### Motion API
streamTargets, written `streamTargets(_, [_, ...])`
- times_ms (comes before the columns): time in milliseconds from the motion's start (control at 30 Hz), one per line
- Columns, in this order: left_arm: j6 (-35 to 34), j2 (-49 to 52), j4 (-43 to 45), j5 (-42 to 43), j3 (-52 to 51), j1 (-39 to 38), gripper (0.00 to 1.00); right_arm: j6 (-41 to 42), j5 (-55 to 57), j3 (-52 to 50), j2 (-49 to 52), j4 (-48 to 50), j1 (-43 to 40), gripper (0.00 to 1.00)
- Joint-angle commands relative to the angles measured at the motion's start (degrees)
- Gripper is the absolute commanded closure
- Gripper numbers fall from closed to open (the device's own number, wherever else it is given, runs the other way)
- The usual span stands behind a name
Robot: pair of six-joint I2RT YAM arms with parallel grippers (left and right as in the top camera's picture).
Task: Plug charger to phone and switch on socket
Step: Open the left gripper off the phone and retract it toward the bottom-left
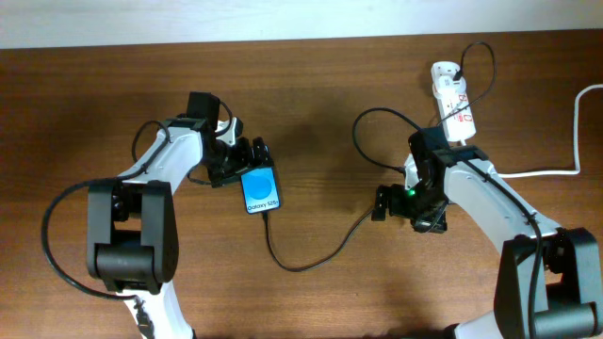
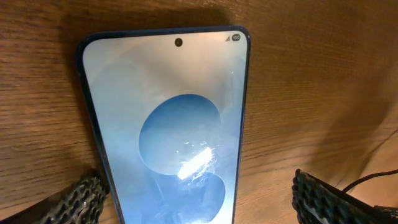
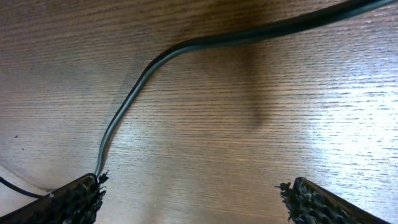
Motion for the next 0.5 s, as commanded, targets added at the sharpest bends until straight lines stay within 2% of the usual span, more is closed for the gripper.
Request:
streamTargets(0, [0.3, 4.7, -1.0, -7.7, -3.2, 0.6, 0.01, 0.0, 0.7, -0.4, -0.8, 0.0, 0.0, 0.02])
streamTargets(133, [0.8, -0.8, -3.8, -7.8, -3.2, 0.6, 0.01, 0.0, 0.7, -0.4, -0.8, 0.0, 0.0, 0.02])
streamTargets(200, [0.7, -7.7, -6.6, -8.3, -3.2, 0.6, 0.01, 0.0, 0.7, -0.4, -0.8, 0.0, 0.0, 0.02])
streamTargets(367, [0.7, -26.8, -21.7, -15.7, -3.2, 0.5, 0.0, 0.0, 0.7, -0.4, -0.8, 0.0, 0.0, 0.02])
streamTargets(467, [0.7, -34.8, -31.5, -16.9, -3.4, 0.4, 0.0, 0.0, 0.7, -0.4, -0.8, 0.0, 0.0, 0.02])
